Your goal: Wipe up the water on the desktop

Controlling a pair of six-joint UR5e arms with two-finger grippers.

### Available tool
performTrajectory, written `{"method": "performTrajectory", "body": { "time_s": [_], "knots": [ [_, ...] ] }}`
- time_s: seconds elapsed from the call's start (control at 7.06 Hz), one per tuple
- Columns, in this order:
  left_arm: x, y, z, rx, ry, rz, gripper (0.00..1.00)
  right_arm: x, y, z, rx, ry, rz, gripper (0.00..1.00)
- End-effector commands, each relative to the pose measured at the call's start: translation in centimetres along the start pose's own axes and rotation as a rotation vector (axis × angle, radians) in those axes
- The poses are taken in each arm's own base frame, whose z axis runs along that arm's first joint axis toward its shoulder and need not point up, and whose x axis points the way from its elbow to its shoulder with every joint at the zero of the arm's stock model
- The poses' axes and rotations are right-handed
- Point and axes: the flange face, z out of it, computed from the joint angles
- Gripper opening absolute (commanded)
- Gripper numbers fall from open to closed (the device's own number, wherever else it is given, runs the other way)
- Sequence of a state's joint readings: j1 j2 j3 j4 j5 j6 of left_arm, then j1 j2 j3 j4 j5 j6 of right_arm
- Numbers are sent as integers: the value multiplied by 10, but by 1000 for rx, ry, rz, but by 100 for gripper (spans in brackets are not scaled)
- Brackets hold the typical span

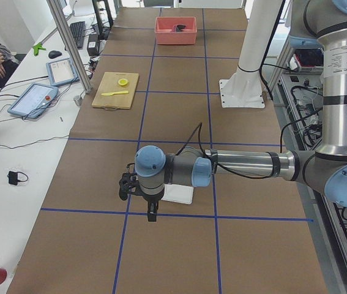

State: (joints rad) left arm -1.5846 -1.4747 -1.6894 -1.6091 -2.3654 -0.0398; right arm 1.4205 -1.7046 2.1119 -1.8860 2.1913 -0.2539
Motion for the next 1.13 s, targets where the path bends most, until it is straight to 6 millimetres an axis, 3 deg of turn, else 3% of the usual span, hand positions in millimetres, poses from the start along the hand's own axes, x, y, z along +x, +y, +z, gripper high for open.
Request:
{"method": "performTrajectory", "body": {
  "time_s": [0.0, 0.14, 0.28, 0.42, 0.57, 0.85, 0.99],
  "knots": [
    [0, 0, 0, -1, 0, -1, 98, 23, 9, 19, -28, -24, 60, 100],
    [0, 0, 0, -1, 0, -1, 98, 57, 26, 19, -24, -20, 147, 100],
    [-1, 0, 1, -2, 1, -2, 98, 94, 47, 38, -55, -35, 233, 100],
    [-1, 1, 1, -3, 3, -3, 98, 108, 64, 65, -76, -70, 271, 100],
    [-1, 1, 1, -3, 3, -1, 98, 118, 76, 74, -68, -71, 287, 100],
    [-2, 1, 2, -4, 3, 1, 98, 115, 80, 68, -36, -85, 360, 100],
    [-2, 2, 3, -6, 4, -2, 98, 115, 90, 74, 27, -62, 378, 100]
  ]
}}
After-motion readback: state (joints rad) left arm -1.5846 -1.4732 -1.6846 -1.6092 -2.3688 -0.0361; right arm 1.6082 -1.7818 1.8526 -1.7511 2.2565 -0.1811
